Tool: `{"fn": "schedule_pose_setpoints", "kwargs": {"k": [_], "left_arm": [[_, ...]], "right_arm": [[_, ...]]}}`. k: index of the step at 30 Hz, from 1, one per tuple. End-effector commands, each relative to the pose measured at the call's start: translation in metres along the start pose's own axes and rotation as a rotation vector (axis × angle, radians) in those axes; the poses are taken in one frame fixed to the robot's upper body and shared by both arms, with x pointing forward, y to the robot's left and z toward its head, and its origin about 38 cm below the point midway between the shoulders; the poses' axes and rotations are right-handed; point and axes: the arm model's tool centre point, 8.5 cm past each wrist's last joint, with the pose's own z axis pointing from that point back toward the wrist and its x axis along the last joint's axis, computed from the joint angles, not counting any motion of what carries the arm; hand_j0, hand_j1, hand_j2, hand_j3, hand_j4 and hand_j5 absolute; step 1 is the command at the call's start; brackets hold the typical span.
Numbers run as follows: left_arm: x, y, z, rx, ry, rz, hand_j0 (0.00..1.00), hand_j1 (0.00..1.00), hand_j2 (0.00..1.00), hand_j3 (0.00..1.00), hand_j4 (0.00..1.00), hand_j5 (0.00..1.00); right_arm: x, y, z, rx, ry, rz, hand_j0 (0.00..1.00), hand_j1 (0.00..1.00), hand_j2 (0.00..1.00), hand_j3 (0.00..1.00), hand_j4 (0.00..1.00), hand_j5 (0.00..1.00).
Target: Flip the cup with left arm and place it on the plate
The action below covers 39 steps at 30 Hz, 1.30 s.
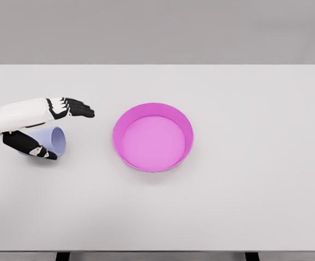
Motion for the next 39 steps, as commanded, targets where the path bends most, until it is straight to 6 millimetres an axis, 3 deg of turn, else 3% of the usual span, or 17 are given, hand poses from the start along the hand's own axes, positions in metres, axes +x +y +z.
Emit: {"fn": "schedule_pose_setpoints", "kwargs": {"k": [1, 3, 10, 17, 19, 21, 23, 28, 34, 39], "left_arm": [[0.000, 0.000, 0.001, 0.000, 0.002, 0.009, 1.00, 1.00, 1.00, 1.00, 1.00, 1.00], [-0.001, -0.006, 0.001, 0.001, -0.002, 0.038, 1.00, 1.00, 1.00, 1.00, 1.00, 1.00], [-0.004, -0.018, 0.008, -0.009, 0.013, 0.090, 1.00, 1.00, 1.00, 1.00, 1.00, 1.00], [-0.002, 0.003, 0.015, 0.140, 0.005, 0.129, 1.00, 1.00, 1.00, 1.00, 1.00, 1.00], [-0.020, -0.006, 0.025, 0.069, 0.195, 0.207, 1.00, 1.00, 1.00, 1.00, 1.00, 1.00], [-0.030, -0.024, 0.029, -0.009, 0.290, 0.269, 1.00, 1.00, 1.00, 1.00, 1.00, 1.00], [-0.038, -0.028, 0.033, -0.020, 0.372, 0.311, 1.00, 1.00, 1.00, 1.00, 1.00, 1.00], [-0.042, -0.025, 0.033, 0.001, 0.408, 0.333, 1.00, 1.00, 1.00, 1.00, 1.00, 1.00], [-0.052, -0.040, 0.015, 0.030, 0.401, 0.394, 1.00, 1.00, 1.00, 1.00, 1.00, 1.00], [-0.065, -0.045, 0.024, 0.008, 0.484, 0.361, 1.00, 1.00, 1.00, 1.00, 1.00, 1.00]], "right_arm": [[0.000, 0.000, 0.000, 0.001, -0.001, 0.007, 1.00, 1.00, 1.00, 1.00, 1.00, 1.00], [-0.008, 0.000, 0.001, 0.000, 0.017, -0.004, 1.00, 1.00, 1.00, 1.00, 1.00, 1.00], [-0.007, 0.001, 0.000, 0.000, 0.014, -0.004, 1.00, 1.00, 1.00, 1.00, 1.00, 1.00], [-0.007, 0.001, 0.000, 0.000, 0.014, -0.004, 1.00, 1.00, 1.00, 1.00, 1.00, 1.00], [-0.008, 0.001, 0.000, 0.000, 0.015, -0.004, 1.00, 1.00, 1.00, 1.00, 1.00, 1.00], [-0.007, 0.000, 0.000, 0.000, 0.012, -0.004, 1.00, 1.00, 1.00, 1.00, 1.00, 1.00], [-0.008, 0.001, 0.000, 0.000, 0.015, -0.004, 1.00, 1.00, 1.00, 1.00, 1.00, 1.00], [-0.008, 0.001, 0.000, 0.000, 0.015, -0.004, 1.00, 1.00, 1.00, 1.00, 1.00, 1.00], [-0.007, 0.001, 0.000, 0.000, 0.014, -0.004, 1.00, 1.00, 1.00, 1.00, 1.00, 1.00], [-0.007, 0.001, 0.000, 0.001, 0.013, -0.003, 1.00, 1.00, 1.00, 1.00, 1.00, 1.00]]}}
